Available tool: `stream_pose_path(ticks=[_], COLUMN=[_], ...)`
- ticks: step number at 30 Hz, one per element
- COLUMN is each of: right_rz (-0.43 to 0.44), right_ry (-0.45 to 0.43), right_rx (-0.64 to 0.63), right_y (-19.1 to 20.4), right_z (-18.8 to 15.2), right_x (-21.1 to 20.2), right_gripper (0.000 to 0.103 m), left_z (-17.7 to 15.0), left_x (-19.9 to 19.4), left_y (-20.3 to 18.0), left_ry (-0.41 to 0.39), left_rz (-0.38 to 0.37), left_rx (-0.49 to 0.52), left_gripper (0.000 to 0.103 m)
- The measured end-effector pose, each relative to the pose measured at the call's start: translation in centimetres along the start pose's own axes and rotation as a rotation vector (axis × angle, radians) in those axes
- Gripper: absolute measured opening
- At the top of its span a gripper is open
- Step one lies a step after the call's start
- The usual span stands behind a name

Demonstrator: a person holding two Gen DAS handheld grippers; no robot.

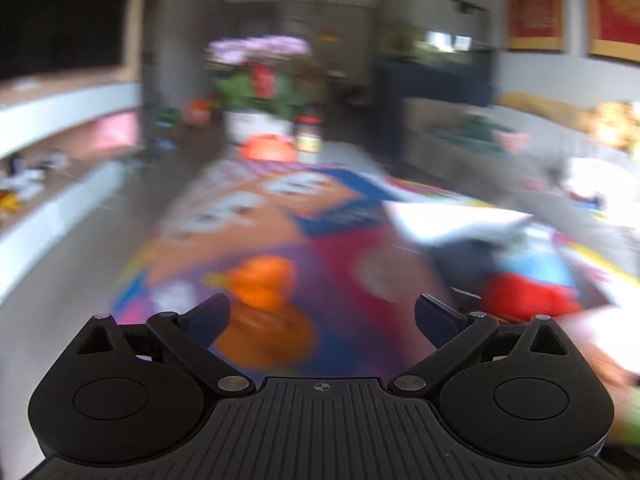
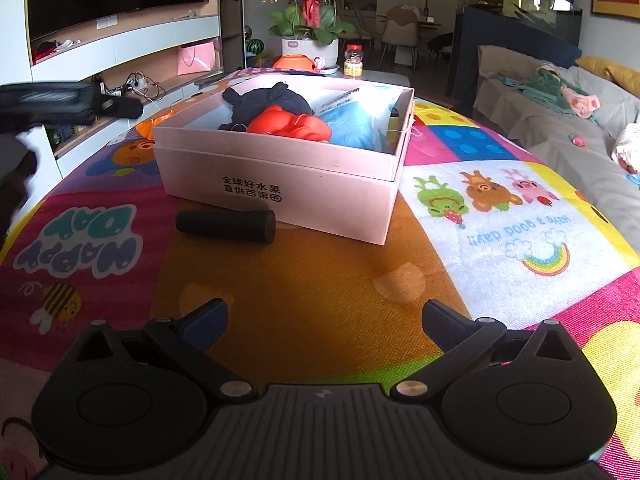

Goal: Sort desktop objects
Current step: 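Move the left gripper toward the orange cup on the mat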

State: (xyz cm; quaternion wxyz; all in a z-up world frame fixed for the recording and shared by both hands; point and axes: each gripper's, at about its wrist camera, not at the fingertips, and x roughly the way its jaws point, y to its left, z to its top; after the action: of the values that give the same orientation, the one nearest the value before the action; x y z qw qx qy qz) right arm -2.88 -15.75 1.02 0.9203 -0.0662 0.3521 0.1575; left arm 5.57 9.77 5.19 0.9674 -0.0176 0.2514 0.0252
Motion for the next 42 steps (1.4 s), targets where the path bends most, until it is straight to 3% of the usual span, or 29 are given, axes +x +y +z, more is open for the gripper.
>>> stream_pose_path(ticks=[3,5,7,11,15,21,26,29,32,37,42], right_rz=[-0.003,-0.006,-0.007,0.005,0.015,0.011,0.008,0.035,0.082,0.022,0.026], right_ry=[0.003,0.009,0.016,0.028,0.031,0.03,0.031,0.034,0.046,0.051,0.049], right_rx=[-0.009,-0.008,-0.006,0.007,0.021,0.023,0.015,-0.005,-0.02,0.014,-0.001], right_y=[0.2,0.2,0.1,-0.1,-0.3,-0.3,0.0,1.0,2.7,4.4,5.6], right_z=[0.0,0.0,0.0,0.1,0.1,0.1,0.3,1.0,1.9,3.0,3.7], right_x=[0.1,0.2,0.3,0.6,0.7,0.7,0.8,1.3,2.2,3.7,4.3], right_gripper=[0.103,0.103,0.103,0.103,0.103,0.103,0.103,0.103,0.103,0.103,0.103], left_z=[0.8,1.1,1.4,0.9,0.0,-2.9,-5.9,-6.9,-7.5,-7.6,-7.6], left_x=[4.6,7.4,9.4,10.7,8.5,1.5,-2.9,-3.5,-3.4,-3.3,-3.8], left_y=[0.7,0.7,0.8,1.0,0.9,-0.6,-2.8,-4.1,-4.4,-3.1,-2.2], left_ry=[0.039,0.075,0.119,0.148,0.127,0.11,0.154,0.169,0.168,0.16,0.122], left_rz=[0.11,0.139,0.14,0.142,0.077,-0.083,-0.222,-0.282,-0.277,-0.264,-0.268], left_rx=[0.044,0.058,0.045,0.036,0.045,0.088,0.057,0.037,0.002,-0.082,-0.131], left_gripper=[0.101,0.096,0.077,0.059,0.058,0.058,0.059,0.059,0.068,0.079,0.087])
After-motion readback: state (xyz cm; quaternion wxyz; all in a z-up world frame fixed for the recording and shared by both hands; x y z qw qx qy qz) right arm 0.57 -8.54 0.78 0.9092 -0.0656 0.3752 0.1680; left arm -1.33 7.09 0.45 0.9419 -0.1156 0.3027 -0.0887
